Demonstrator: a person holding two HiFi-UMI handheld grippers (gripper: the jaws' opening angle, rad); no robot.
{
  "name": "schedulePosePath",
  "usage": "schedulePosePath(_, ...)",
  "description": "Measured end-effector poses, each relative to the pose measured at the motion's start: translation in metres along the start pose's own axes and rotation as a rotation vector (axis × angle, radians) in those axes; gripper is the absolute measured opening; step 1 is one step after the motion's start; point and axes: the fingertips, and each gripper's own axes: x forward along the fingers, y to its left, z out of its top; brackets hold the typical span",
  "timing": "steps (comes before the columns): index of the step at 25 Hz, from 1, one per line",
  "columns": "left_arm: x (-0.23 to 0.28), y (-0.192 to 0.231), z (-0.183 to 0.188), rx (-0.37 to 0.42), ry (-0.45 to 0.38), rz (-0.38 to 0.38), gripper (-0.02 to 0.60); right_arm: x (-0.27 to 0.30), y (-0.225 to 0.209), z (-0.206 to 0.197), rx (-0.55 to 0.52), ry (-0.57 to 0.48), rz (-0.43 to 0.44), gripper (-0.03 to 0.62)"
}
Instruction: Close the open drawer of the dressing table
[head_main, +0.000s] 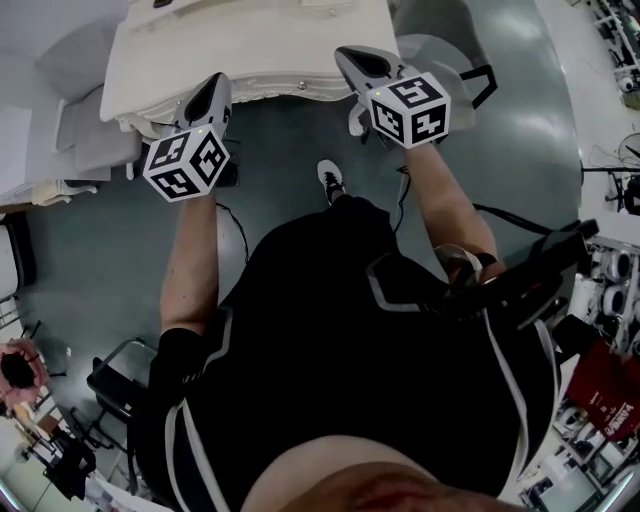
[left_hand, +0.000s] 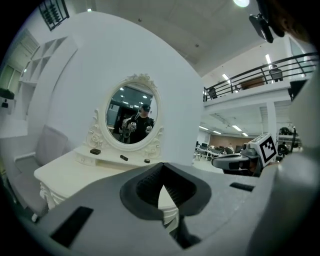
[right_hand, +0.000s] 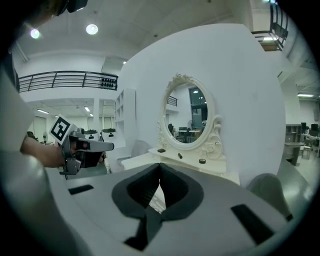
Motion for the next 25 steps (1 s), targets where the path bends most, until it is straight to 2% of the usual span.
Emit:
schedulePosePath(3,-0.011,-0.001,0.014,-0.003,-0.020,-0.003,0.003,-0.006,0.008,0.020,-0.011,-0.029,0.002,0.005)
schedulePosePath(12,-0.034,-0.013,0.039,0.090,-0.037,-0.013,0.003,-0.028,0.022,0.058,-0.054,-0.095,-0.007,0.005)
schedulePosePath(17,-0.042,-0.021,0.054,0.100,-0.059,-0.032,0.003,-0.040,0.026,0.075,-0.049,-0.127,-0.012,0.005)
schedulePosePath(25,-0.054,-0.025,0.070,0.106,-0.105,-0.004,0.003,-0.056,0.024,0.084,-0.056,-0.129,-0.038,0.003)
